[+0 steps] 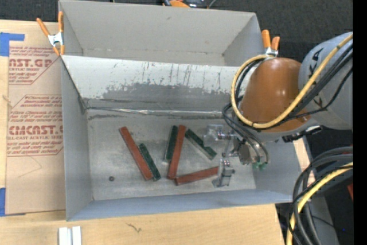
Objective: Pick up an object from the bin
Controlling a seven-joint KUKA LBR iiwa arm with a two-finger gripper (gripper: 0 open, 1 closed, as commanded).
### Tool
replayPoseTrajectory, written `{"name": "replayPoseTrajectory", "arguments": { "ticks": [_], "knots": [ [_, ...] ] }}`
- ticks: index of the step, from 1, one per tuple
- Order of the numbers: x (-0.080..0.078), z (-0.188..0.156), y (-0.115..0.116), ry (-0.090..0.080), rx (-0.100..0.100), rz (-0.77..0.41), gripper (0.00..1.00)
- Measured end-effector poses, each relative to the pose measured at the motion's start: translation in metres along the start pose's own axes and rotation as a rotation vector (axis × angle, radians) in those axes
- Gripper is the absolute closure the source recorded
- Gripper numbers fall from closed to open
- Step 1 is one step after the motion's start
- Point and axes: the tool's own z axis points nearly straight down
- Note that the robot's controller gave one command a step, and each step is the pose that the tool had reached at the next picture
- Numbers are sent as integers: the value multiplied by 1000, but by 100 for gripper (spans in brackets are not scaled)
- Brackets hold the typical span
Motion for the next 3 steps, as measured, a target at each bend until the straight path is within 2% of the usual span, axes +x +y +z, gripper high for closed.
{"name": "replayPoseTrajectory", "arguments": {
  "ticks": [1, 2, 3],
  "knots": [
    [-28, 89, -5, -4, -1, -18, 0],
    [-28, 85, -5, -2, -1, -18, 100],
    [-26, -56, 4, -9, 0, -30, 100]
  ]
}}
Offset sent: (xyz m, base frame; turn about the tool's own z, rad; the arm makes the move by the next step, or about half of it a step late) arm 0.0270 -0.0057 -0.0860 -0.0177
